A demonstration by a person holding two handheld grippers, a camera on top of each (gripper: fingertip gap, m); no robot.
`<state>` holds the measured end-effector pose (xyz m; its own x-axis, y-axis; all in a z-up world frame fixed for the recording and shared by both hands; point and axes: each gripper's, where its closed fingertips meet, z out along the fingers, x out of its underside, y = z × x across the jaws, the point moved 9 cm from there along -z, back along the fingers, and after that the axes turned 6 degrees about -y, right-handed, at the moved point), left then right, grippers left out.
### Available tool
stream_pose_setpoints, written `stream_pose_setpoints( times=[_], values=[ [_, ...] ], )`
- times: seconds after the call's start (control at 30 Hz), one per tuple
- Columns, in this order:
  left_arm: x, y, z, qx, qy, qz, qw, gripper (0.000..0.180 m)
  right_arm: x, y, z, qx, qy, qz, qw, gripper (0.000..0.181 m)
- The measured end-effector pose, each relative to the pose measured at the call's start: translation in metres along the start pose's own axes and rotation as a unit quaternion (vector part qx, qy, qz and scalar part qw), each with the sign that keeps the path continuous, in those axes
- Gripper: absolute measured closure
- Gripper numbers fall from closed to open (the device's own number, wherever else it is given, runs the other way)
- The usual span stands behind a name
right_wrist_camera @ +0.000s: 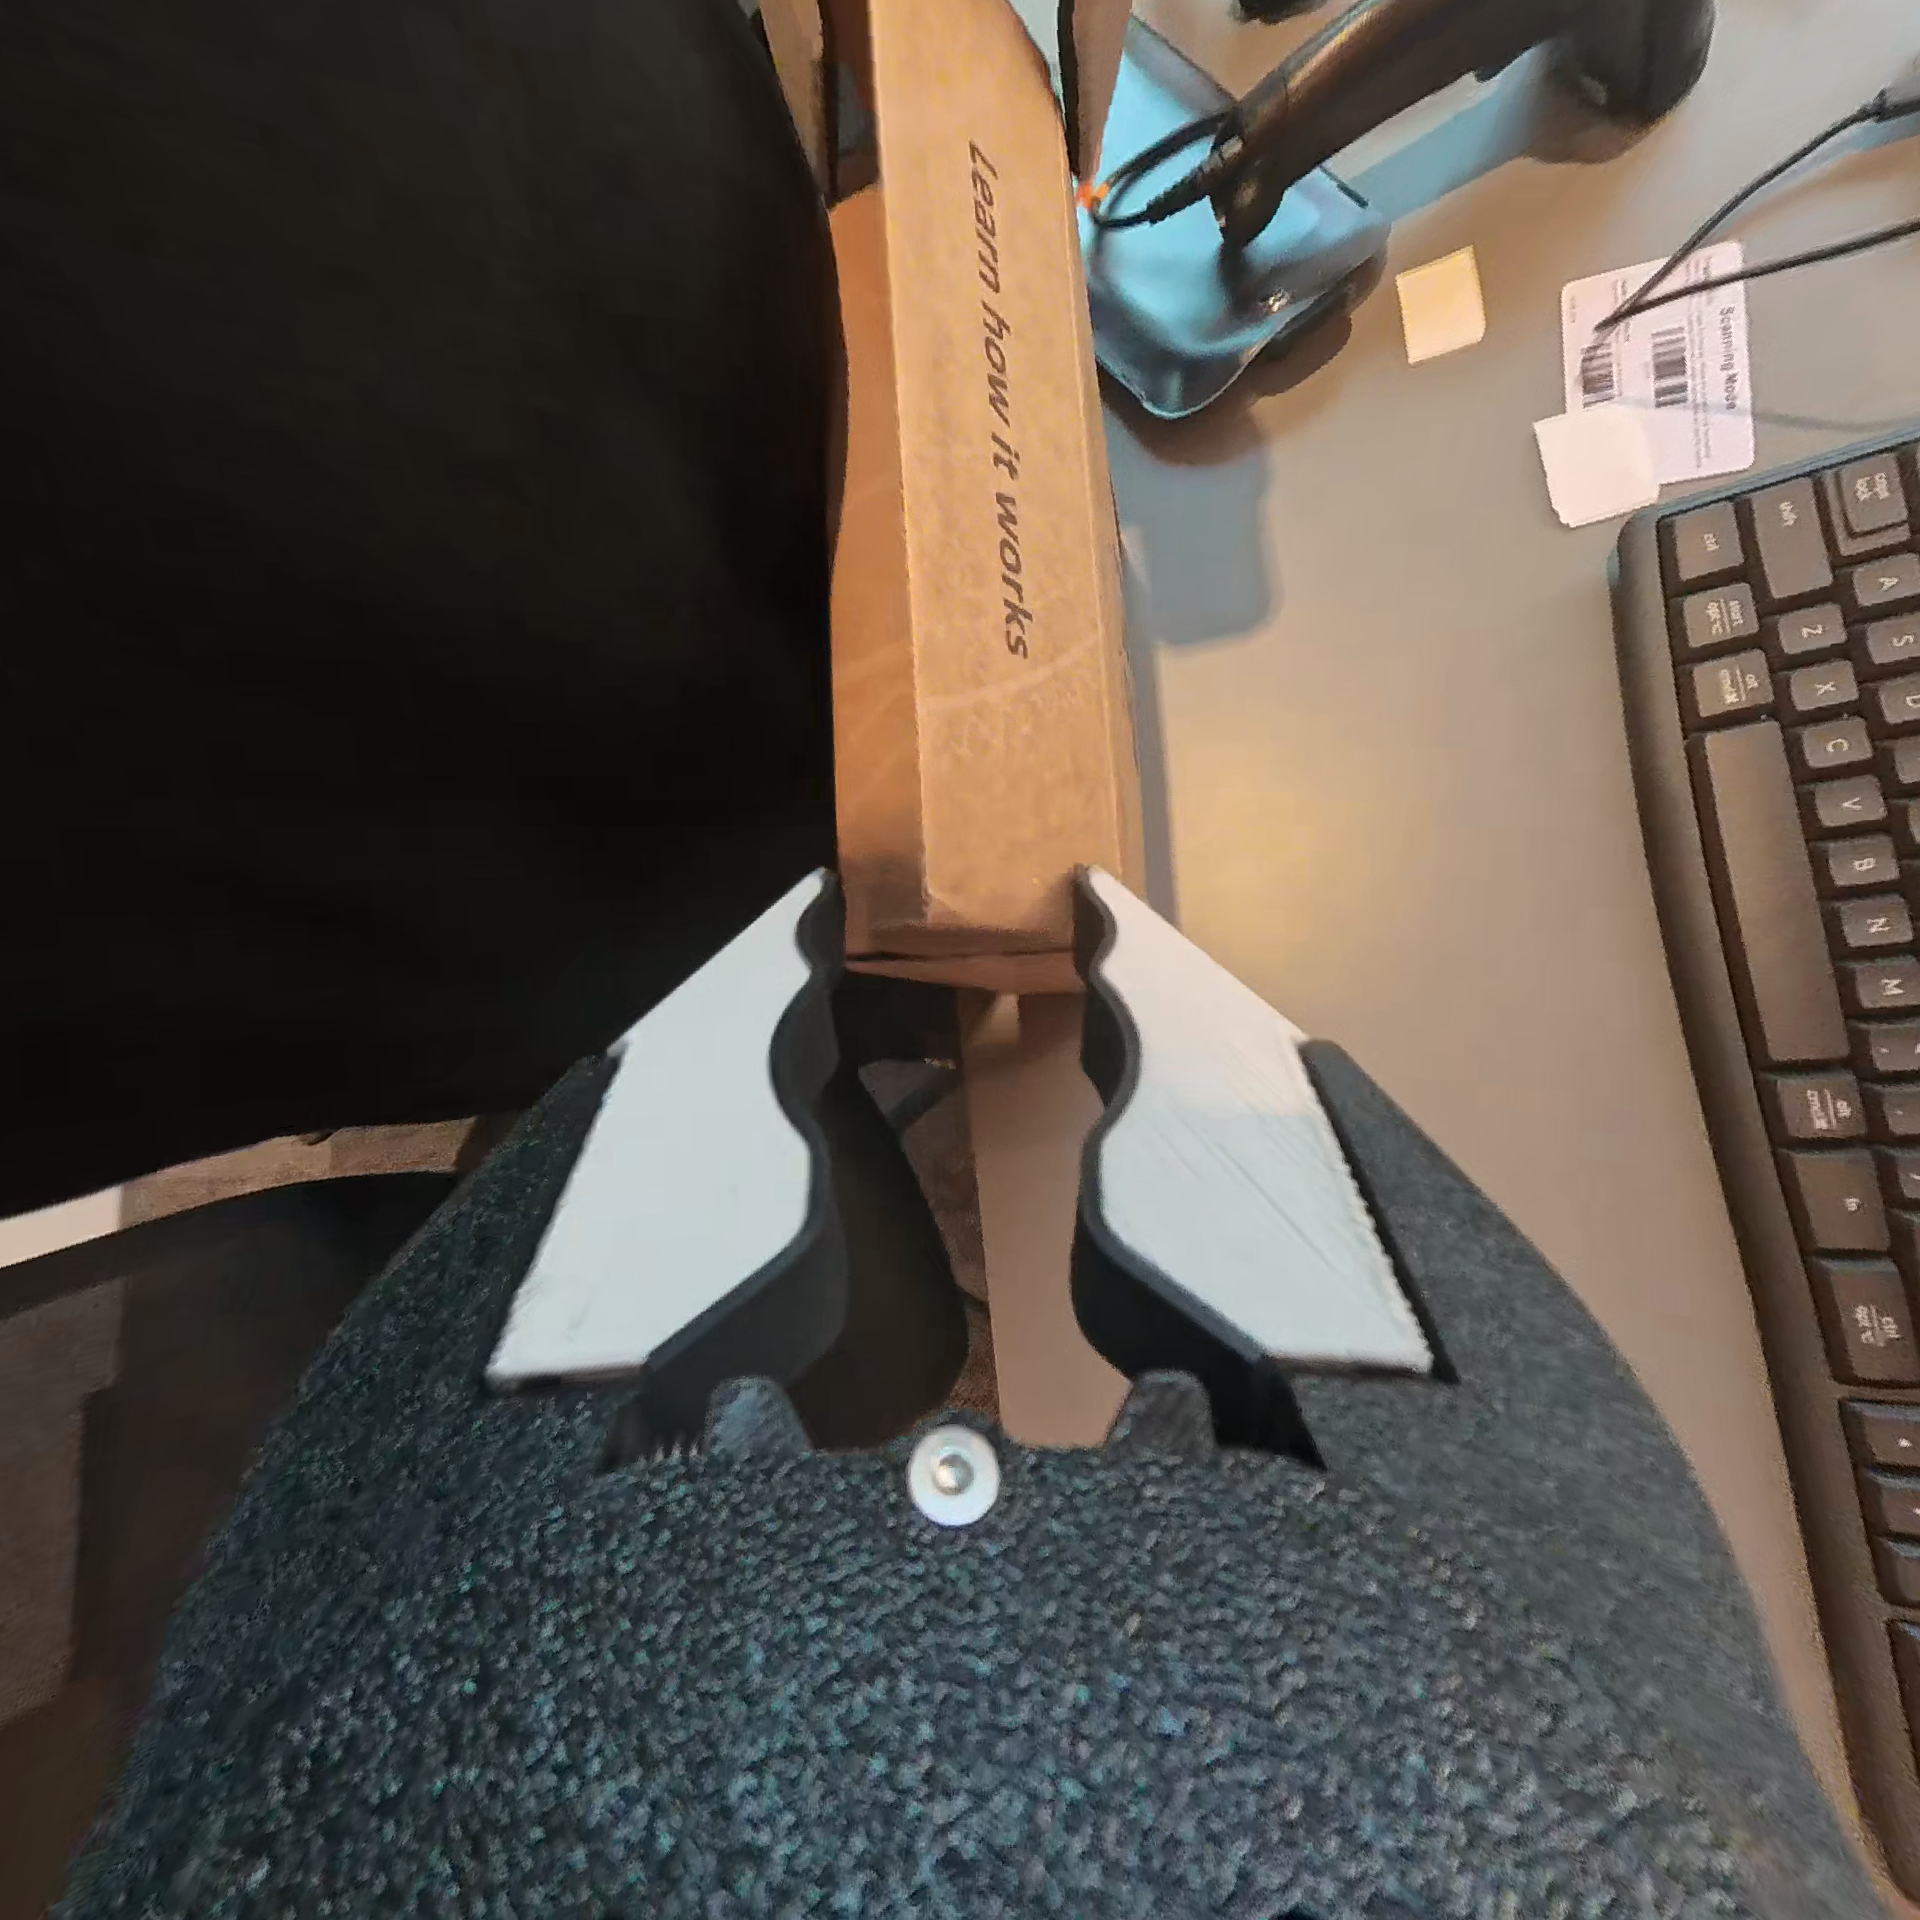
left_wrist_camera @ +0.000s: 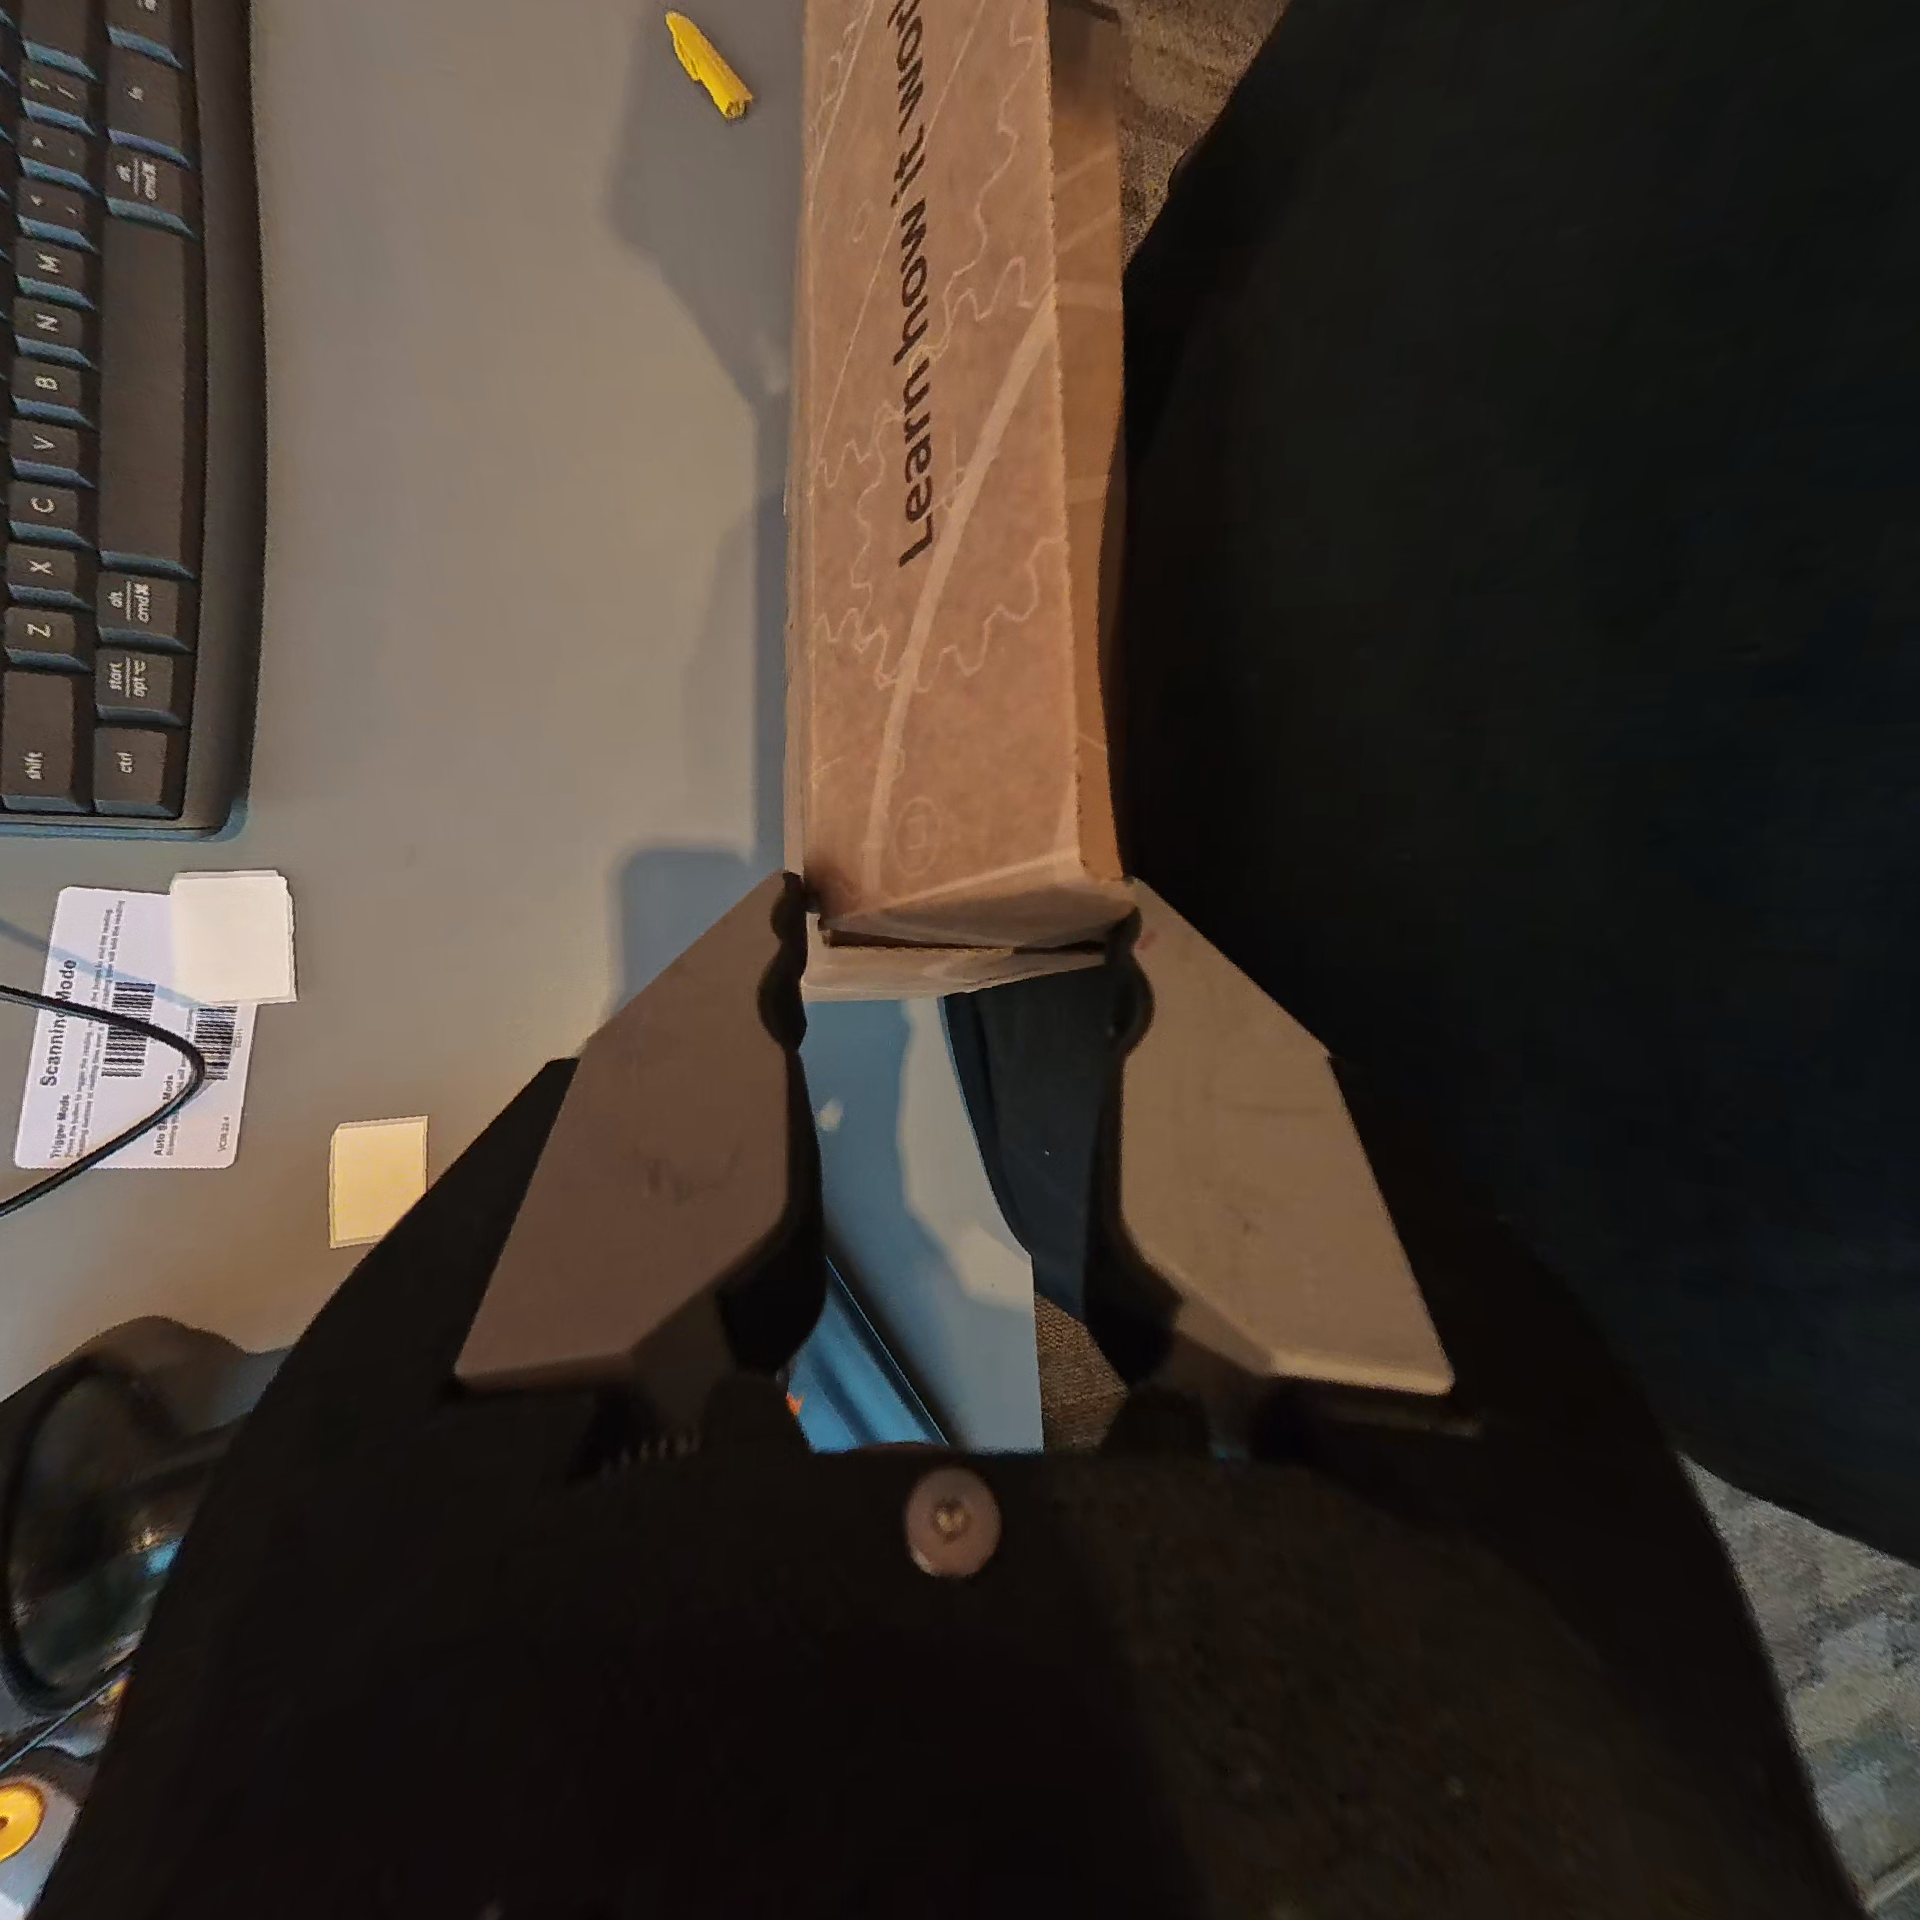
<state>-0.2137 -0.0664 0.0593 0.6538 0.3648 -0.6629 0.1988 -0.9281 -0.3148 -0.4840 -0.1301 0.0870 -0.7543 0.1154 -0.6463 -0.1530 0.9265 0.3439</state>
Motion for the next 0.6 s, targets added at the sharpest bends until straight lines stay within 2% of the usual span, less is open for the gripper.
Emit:
stream_pose_setpoints(
  times=[0.07, 0.17, 0.27, 0.4, 0.43, 0.5, 0.57, 0.6],
  values=[
    [-0.001, -0.001, 0.000, 0.001, 0.001, 0.004, 1.000, 0.124, -0.001, 0.005, 0.001, 0.015, 0.009, -0.017, 1.000, 0.144],
    [-0.001, -0.002, 0.000, 0.005, 0.008, 0.008, 1.000, 0.121, -0.002, 0.012, 0.006, 0.057, 0.052, -0.072, 0.994, 0.142],
    [-0.003, -0.001, 0.001, 0.011, 0.021, -0.008, 1.000, 0.113, -0.005, 0.016, 0.016, 0.142, 0.114, -0.162, 0.970, 0.142],
    [-0.007, -0.001, -0.014, 0.034, -0.036, -0.044, 0.998, 0.117, -0.008, 0.019, 0.019, 0.150, 0.119, -0.166, 0.967, 0.143],
    [-0.009, -0.001, -0.021, 0.049, -0.062, -0.056, 0.995, 0.125, -0.007, 0.020, 0.019, 0.152, 0.118, -0.167, 0.967, 0.143],
    [-0.014, 0.000, -0.034, 0.062, -0.119, -0.084, 0.987, 0.131, -0.008, 0.021, 0.020, 0.156, 0.122, -0.167, 0.966, 0.143],
    [-0.016, 0.000, -0.035, 0.061, -0.136, -0.098, 0.984, 0.169, -0.009, 0.021, 0.021, 0.157, 0.125, -0.168, 0.965, 0.143],
    [-0.015, 0.000, -0.030, 0.052, -0.122, -0.104, 0.986, 0.180, -0.009, 0.021, 0.020, 0.158, 0.123, -0.163, 0.966, 0.143]
  ],
)
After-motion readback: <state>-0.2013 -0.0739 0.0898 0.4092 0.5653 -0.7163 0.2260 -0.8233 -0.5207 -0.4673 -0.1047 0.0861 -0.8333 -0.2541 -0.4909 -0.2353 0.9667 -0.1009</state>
